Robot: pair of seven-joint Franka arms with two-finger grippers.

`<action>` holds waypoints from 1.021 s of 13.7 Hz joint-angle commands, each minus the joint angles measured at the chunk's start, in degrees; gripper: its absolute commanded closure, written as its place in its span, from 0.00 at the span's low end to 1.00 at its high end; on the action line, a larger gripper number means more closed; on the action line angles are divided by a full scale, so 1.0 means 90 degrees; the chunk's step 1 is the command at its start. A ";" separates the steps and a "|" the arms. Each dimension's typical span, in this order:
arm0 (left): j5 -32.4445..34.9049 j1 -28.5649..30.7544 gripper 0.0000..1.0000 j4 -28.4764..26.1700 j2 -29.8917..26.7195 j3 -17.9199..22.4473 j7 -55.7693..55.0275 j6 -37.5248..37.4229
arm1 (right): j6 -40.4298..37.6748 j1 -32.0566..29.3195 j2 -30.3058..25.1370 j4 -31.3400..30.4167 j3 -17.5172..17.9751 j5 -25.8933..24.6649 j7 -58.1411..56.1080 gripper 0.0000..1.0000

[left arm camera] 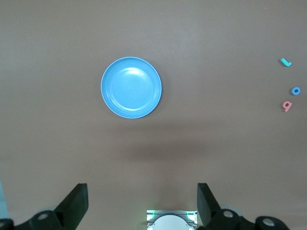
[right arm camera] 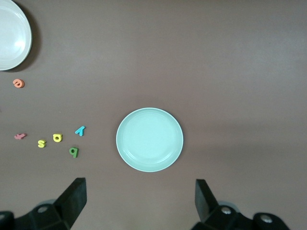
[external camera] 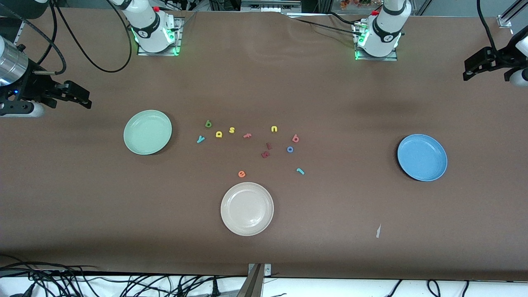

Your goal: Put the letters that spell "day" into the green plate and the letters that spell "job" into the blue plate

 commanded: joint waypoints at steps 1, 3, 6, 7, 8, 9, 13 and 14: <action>-0.0287 0.0230 0.00 0.0141 0.0072 -0.0008 0.0013 -0.0131 | -0.0090 -0.0046 0.0024 0.0078 0.0022 -0.0077 -0.0112 0.00; -0.0287 0.0231 0.00 0.0141 0.0072 -0.0017 0.0022 -0.0131 | -0.0090 -0.0046 0.0024 0.0068 0.0022 -0.0077 -0.0102 0.00; -0.0297 0.0231 0.00 0.0150 0.0072 -0.0017 0.0013 -0.0131 | -0.0090 -0.0046 0.0024 0.0068 0.0031 -0.0077 -0.0112 0.00; -0.0297 0.0221 0.00 0.0150 0.0072 -0.0017 -0.0007 -0.0131 | -0.0090 -0.0046 0.0024 0.0068 0.0031 -0.0077 -0.0103 0.00; -0.0297 0.0231 0.00 0.0150 0.0072 -0.0017 -0.0017 -0.0131 | -0.0090 -0.0046 0.0024 0.0068 0.0031 -0.0077 -0.0102 0.00; -0.0288 0.0221 0.00 0.0150 0.0072 -0.0017 -0.0026 -0.0131 | -0.0090 -0.0046 0.0024 0.0077 0.0031 -0.0077 -0.0102 0.00; -0.0297 0.0143 0.00 0.0170 0.0072 -0.0056 -0.0046 -0.0131 | -0.0090 -0.0046 0.0024 0.0068 0.0031 -0.0077 -0.0103 0.00; -0.0297 0.0133 0.00 0.0160 0.0072 -0.0086 -0.0056 -0.0131 | -0.0090 -0.0046 0.0024 0.0068 0.0022 -0.0077 -0.0102 0.00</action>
